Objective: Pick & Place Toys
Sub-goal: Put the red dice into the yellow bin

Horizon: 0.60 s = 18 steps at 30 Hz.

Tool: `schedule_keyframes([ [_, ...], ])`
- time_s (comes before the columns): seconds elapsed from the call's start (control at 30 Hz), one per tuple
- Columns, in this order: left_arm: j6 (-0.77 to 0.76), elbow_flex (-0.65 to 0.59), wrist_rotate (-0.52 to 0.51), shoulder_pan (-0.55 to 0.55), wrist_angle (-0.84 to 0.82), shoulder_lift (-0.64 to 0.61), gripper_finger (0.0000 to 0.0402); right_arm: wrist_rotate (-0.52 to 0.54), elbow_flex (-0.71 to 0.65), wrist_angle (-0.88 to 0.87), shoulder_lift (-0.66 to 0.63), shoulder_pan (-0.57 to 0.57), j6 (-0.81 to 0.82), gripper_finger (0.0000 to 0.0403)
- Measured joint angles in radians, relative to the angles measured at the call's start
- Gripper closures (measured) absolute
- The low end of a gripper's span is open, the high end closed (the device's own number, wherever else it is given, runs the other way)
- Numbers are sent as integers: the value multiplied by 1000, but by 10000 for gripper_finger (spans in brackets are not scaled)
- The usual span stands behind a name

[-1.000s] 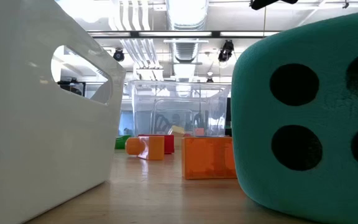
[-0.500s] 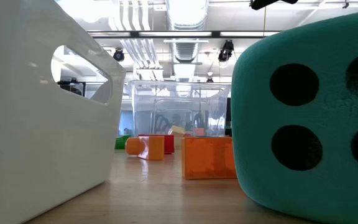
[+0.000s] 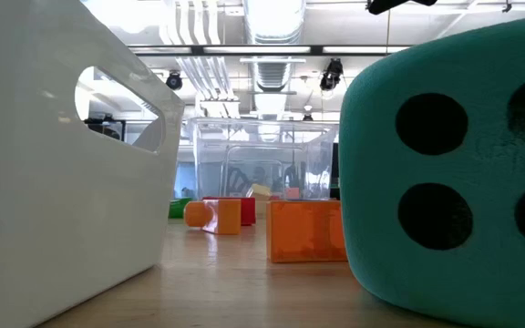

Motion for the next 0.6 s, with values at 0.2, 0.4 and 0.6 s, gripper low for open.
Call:
schedule_keyframes([
  [0.2,55,-1,-7,0,-7,0,18,0,-1,0,0,0,0,18],
  [0.4,160,-3,-7,0,-5,0,18,0,-2,0,0,0,3,18],
  [0.6,181,-29,-2,-1,16,0,18,0,-2,0,0,0,3,18],
])
